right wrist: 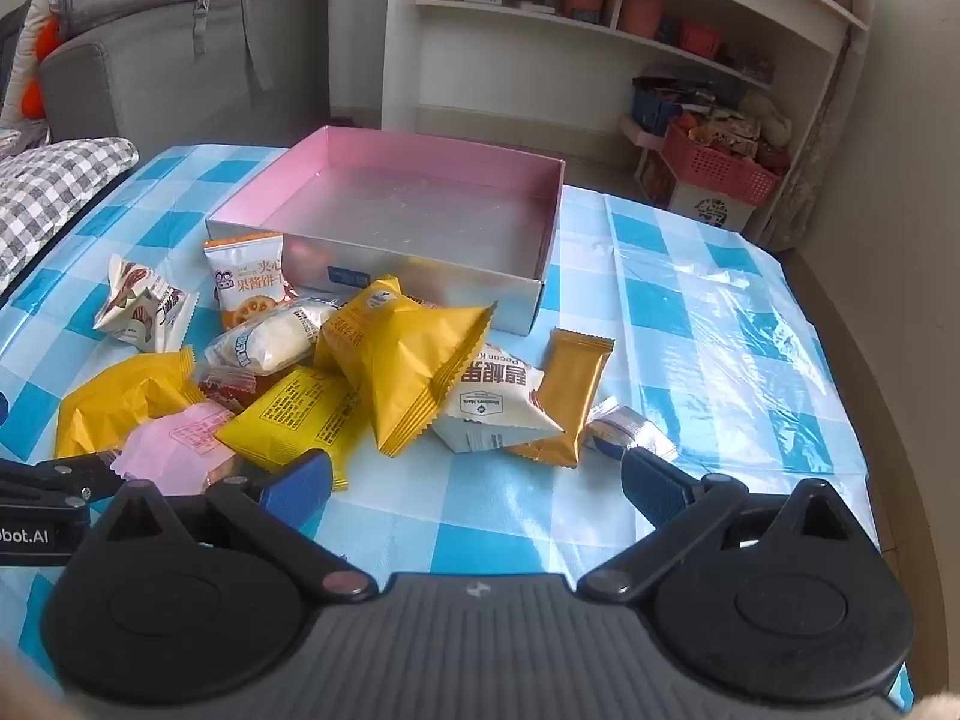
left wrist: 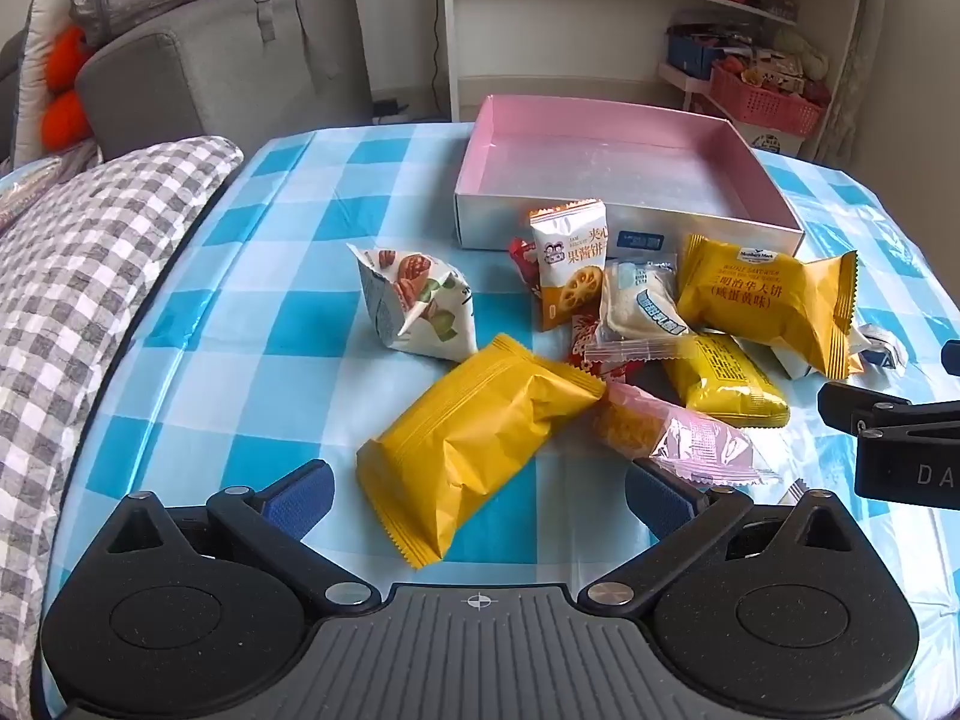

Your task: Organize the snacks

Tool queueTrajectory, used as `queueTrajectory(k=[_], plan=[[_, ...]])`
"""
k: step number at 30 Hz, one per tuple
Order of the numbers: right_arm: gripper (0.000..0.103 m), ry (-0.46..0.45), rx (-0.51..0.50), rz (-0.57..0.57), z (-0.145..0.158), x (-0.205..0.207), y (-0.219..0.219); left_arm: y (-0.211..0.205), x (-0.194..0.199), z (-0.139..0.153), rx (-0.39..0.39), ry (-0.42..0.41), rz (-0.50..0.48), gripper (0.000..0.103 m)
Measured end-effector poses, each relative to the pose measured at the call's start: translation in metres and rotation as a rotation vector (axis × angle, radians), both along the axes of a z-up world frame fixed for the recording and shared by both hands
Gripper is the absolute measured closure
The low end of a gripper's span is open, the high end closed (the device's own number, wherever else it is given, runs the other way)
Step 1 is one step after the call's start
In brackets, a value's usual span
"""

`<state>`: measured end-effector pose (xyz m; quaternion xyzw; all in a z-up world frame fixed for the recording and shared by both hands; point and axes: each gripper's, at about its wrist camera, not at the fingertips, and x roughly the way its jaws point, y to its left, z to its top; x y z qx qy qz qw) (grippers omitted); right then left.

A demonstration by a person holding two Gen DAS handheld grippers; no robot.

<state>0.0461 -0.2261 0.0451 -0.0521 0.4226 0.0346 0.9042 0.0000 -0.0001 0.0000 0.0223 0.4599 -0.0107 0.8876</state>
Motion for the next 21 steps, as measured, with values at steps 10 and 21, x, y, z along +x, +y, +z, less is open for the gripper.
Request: queueTrajectory(k=[10,21], plan=[[0.0,0.005,0.0,-0.016,-0.002,-0.001,0.006,-0.003,-0.001,-0.002,0.004,-0.007,-0.002,0.0],[0.0,0.009,0.018,0.007,-0.001,-0.002,0.003,-0.003,-0.001,-0.003,0.018,-0.006,-0.017,0.0]])
